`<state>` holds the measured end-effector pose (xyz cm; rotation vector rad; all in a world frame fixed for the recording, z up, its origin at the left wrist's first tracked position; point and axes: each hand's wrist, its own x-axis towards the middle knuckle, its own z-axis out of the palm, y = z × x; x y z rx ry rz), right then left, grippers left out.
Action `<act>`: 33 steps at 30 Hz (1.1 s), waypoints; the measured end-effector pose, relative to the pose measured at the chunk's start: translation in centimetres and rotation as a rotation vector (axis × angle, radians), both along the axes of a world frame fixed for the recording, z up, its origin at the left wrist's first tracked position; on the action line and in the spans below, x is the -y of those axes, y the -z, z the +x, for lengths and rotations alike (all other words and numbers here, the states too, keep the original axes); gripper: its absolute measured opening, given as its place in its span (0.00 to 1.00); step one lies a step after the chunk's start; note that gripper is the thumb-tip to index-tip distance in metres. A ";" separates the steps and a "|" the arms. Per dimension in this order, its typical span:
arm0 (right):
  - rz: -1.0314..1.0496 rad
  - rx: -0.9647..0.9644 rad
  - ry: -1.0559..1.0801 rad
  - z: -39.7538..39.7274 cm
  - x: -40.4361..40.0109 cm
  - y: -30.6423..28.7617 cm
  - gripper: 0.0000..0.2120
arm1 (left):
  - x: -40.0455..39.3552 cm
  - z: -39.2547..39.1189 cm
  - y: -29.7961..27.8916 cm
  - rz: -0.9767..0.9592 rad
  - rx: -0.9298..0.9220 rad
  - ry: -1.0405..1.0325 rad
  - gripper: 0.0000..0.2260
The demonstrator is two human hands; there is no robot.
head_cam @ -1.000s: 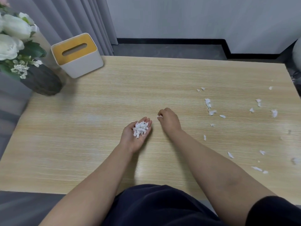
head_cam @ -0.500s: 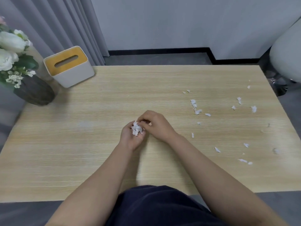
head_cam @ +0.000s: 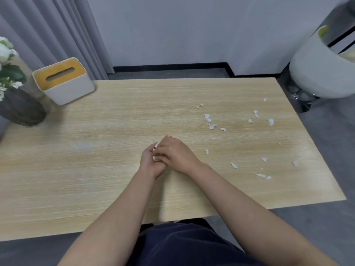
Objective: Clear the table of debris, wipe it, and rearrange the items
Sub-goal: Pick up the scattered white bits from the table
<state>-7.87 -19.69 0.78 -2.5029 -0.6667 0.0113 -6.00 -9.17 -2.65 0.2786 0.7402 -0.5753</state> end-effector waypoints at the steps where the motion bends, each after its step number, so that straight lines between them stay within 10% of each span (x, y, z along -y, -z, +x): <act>1: 0.029 0.016 0.013 -0.3 0.4 -0.1 0.08 | 0.2 -0.2 -0.1 -0.019 0.007 0.003 0.12; 33: 0.203 -0.135 0.668 2.0 15.9 -1.1 0.10 | 8.8 2.5 -3.3 -0.040 0.126 0.072 0.17</act>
